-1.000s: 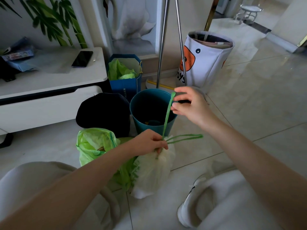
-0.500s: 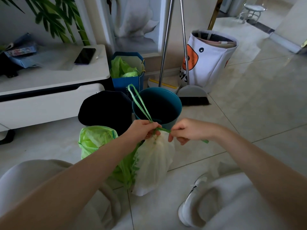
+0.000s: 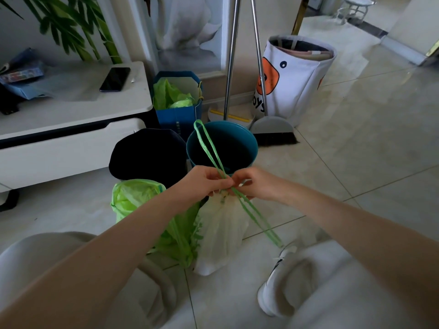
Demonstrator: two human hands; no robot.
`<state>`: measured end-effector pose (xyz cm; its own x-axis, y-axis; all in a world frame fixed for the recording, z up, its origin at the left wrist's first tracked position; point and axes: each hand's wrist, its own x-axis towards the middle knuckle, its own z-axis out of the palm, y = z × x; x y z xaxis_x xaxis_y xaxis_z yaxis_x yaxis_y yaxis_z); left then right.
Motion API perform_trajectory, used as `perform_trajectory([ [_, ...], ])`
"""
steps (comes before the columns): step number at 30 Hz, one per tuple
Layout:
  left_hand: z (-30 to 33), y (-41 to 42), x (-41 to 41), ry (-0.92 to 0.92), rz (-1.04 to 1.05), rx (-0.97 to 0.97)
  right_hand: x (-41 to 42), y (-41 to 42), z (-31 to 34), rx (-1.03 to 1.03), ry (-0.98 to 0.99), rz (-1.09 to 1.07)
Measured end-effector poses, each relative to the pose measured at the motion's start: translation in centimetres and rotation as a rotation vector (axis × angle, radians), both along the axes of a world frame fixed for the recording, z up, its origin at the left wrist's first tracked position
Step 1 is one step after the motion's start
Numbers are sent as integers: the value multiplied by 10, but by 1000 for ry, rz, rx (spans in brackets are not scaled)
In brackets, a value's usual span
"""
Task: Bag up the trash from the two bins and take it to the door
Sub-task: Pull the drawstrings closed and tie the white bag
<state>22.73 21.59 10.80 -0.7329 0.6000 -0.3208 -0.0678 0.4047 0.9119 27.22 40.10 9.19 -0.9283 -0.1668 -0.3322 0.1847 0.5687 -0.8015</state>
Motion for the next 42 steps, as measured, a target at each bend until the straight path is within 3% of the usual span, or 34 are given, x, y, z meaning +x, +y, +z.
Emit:
perform_trajectory([
  [4, 3, -4, -4, 107, -47, -42, 1, -3, 0, 29, 15, 31],
  [12, 3, -4, -1, 587, -61, -331, -1, -9, 8, 9, -89, 12],
  [15, -2, -5, 1, 845, -53, -378, -1, -12, 10, -32, -136, -22],
  [18, -9, -7, 2, 992, -69, -382, 1, -11, 12, -92, -147, -59],
  [26, -17, -5, 6, 1099, -80, -331, 1, -7, 6, 3, -56, -207],
  [31, -17, -7, 4, 1076, -78, -312, 1, -11, 2, 70, 45, -105],
  [42, -15, -10, 7, 1156, -125, -306, 4, -14, 3, -175, -191, -263],
])
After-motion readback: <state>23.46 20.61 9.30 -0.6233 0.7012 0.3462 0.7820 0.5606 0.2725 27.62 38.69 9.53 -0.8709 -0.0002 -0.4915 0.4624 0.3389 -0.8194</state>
